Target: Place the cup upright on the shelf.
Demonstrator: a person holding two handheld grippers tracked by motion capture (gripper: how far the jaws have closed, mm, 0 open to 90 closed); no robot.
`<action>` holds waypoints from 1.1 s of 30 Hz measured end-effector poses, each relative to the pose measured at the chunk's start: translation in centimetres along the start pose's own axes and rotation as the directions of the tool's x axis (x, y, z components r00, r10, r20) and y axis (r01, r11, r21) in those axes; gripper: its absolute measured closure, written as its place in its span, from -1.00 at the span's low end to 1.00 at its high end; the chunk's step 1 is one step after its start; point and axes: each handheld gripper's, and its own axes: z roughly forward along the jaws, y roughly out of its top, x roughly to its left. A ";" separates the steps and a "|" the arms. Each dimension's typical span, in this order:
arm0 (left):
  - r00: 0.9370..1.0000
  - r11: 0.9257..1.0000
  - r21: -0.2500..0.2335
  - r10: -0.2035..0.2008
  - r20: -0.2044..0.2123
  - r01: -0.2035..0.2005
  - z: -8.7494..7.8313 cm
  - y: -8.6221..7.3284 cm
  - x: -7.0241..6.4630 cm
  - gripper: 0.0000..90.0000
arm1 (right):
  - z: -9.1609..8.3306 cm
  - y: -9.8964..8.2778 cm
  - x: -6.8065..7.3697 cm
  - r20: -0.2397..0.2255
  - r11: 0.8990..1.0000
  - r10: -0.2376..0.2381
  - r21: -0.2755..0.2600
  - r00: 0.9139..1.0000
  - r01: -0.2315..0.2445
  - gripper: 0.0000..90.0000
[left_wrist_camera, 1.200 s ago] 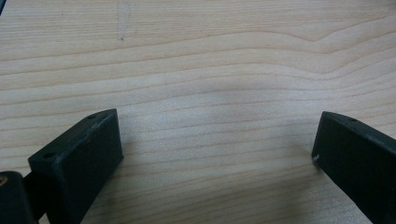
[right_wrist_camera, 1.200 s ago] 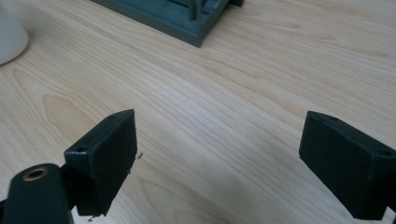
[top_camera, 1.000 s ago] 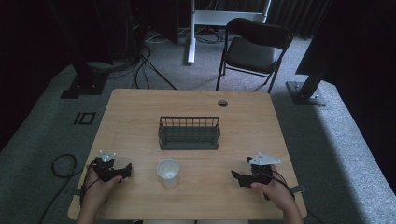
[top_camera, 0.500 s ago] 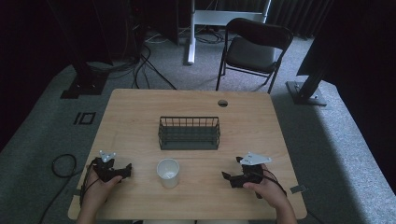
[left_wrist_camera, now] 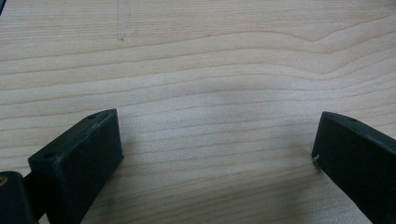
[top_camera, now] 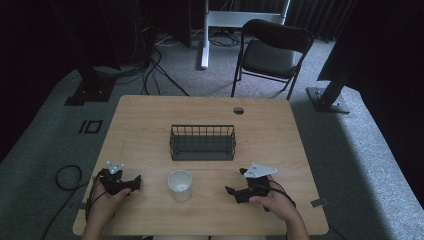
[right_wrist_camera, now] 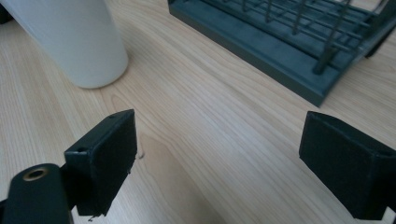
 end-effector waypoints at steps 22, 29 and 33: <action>1.000 1.000 0.001 0.000 0.000 0.000 0.0 0.0 0.0 -0.96 | 3.3 2.5 3.5 -0.148 0.996 -0.084 -0.024 0.985 0.081 -0.75; 1.000 1.000 0.000 0.000 0.000 0.000 0.0 0.0 0.0 -0.96 | 4.2 3.2 4.6 -0.180 0.994 -0.106 -0.035 0.978 0.101 -0.75; 1.000 1.000 0.000 0.000 0.000 0.000 0.0 0.0 0.0 -0.96 | 4.7 3.6 5.1 -0.187 0.993 -0.120 -0.038 0.975 0.115 -0.75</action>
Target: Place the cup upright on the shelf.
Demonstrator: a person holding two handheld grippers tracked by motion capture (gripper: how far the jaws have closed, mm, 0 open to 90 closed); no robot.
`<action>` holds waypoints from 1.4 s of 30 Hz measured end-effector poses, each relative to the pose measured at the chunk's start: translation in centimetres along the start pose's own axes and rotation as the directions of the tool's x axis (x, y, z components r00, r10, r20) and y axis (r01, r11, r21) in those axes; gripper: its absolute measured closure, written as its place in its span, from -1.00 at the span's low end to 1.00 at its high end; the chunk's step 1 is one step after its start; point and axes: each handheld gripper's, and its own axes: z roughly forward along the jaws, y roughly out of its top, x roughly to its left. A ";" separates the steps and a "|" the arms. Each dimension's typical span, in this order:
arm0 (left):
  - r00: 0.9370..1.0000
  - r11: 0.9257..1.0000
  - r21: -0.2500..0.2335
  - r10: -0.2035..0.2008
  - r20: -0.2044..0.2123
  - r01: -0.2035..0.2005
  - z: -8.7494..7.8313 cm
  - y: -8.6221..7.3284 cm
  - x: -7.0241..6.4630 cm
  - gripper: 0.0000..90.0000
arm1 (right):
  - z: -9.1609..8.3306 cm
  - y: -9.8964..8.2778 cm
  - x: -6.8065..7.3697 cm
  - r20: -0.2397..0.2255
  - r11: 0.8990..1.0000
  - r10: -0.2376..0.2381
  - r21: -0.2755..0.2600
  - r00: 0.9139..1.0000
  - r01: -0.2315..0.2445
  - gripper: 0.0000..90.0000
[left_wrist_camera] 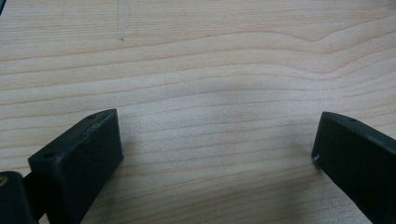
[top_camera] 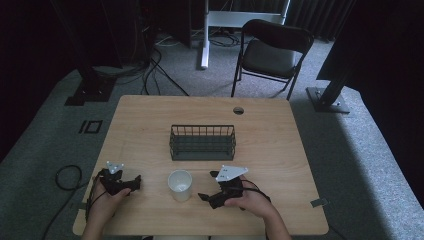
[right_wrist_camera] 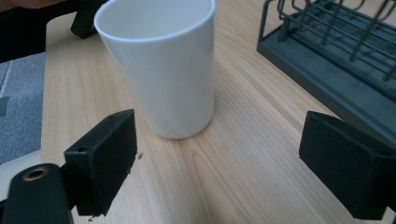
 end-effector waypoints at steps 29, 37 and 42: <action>1.000 1.000 0.001 0.000 0.000 0.000 0.0 0.0 0.0 -0.96 | 4.5 2.9 2.3 -0.077 0.997 -0.077 -0.011 0.994 0.077 -0.75; 1.000 1.000 0.001 0.000 0.000 0.000 0.0 0.0 0.0 -0.96 | 5.1 3.5 2.5 -0.069 0.997 -0.081 -0.026 0.994 0.079 -0.71; 1.000 1.000 0.001 0.000 0.000 0.000 0.0 0.0 0.0 -0.96 | 5.6 4.0 2.6 -0.072 0.996 -0.091 -0.028 0.993 0.089 -0.70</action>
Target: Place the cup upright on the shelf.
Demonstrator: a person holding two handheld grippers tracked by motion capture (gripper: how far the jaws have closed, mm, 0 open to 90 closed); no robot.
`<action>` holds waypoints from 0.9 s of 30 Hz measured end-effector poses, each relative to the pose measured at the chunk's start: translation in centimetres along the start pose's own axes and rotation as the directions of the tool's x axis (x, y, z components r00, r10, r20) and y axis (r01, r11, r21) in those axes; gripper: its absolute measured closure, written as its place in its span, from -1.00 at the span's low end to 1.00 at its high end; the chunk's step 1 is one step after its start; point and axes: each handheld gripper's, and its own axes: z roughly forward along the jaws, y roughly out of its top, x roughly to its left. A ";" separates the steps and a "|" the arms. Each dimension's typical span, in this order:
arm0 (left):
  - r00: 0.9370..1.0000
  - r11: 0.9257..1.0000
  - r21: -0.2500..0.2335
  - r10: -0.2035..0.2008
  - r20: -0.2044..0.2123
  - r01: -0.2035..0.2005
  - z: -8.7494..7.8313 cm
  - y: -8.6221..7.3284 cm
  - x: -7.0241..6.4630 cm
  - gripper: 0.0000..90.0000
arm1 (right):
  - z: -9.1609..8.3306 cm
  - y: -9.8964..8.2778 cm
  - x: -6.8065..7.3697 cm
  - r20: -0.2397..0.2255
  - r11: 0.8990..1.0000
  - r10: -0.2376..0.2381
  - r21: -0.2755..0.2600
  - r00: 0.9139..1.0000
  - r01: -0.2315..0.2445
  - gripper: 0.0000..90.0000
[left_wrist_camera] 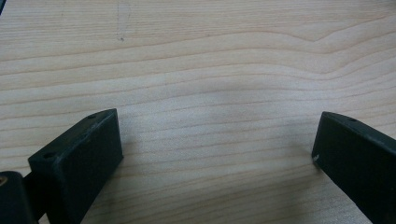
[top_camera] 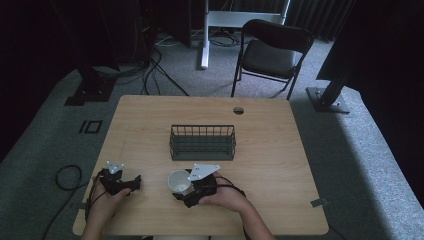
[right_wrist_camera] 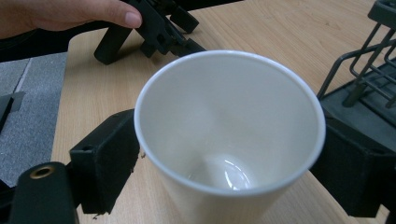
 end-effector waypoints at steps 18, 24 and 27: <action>1.000 1.000 0.000 0.000 0.000 0.000 0.0 0.0 0.0 -0.96 | -0.5 1.6 -0.2 0.026 0.999 -0.008 -0.054 1.000 0.009 -0.56; 1.000 1.000 0.000 0.001 0.000 -0.001 0.0 0.0 0.0 -0.96 | -1.5 3.1 -0.8 0.037 0.996 0.019 -0.091 0.999 -0.016 -0.56; 1.000 1.000 0.001 0.000 0.000 0.000 0.0 0.0 0.0 -0.96 | -1.8 3.4 -0.9 0.044 0.995 0.017 -0.098 0.999 -0.013 -0.56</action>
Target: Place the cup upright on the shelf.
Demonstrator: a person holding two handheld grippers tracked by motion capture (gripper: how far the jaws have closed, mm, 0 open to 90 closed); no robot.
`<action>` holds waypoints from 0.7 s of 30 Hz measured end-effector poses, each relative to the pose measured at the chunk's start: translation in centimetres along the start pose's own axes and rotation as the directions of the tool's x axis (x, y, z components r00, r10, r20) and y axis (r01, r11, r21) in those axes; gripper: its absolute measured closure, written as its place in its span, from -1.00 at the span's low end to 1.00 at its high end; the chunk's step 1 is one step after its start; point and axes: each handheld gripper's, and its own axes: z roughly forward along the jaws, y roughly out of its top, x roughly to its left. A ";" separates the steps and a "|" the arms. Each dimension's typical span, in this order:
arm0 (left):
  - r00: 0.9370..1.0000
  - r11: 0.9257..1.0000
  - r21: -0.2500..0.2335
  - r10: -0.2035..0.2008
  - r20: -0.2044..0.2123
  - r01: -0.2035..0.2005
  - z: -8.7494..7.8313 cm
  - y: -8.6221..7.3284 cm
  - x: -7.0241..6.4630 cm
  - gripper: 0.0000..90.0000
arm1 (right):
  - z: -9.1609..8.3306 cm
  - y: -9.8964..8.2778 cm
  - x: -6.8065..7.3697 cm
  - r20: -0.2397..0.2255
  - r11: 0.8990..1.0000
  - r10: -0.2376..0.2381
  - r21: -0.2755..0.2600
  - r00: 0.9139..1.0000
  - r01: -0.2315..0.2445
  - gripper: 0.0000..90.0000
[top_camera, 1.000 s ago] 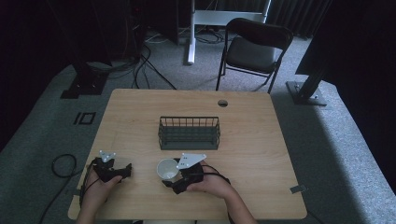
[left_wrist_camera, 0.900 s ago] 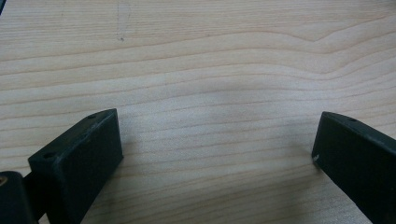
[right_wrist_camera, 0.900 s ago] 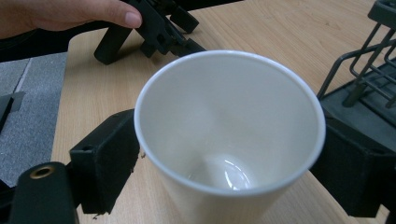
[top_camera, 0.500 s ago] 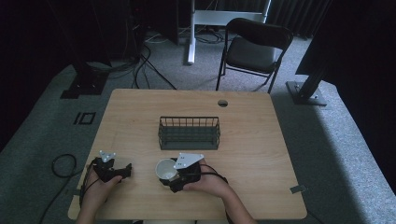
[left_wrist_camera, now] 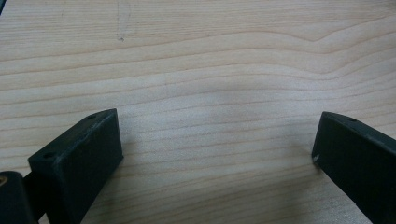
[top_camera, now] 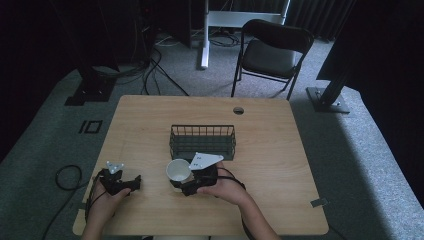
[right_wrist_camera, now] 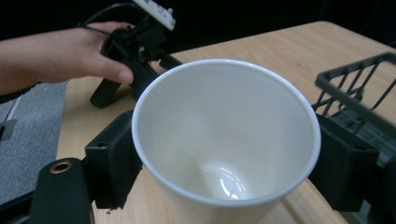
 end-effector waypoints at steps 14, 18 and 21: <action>1.000 1.000 -0.001 0.000 0.001 0.000 0.0 0.0 0.0 -0.96 | -1.4 3.1 -1.1 0.108 0.997 0.018 -0.075 0.994 -0.010 -0.56; 1.000 1.000 0.001 0.002 0.000 -0.002 0.0 0.0 0.0 -0.96 | -1.8 4.3 -1.5 0.146 0.995 0.013 -0.097 0.989 0.002 -0.56; 1.000 1.000 0.001 0.002 0.000 -0.002 0.0 0.0 0.0 -0.96 | -2.3 5.3 -2.1 0.185 0.993 0.020 -0.117 0.983 0.002 -0.56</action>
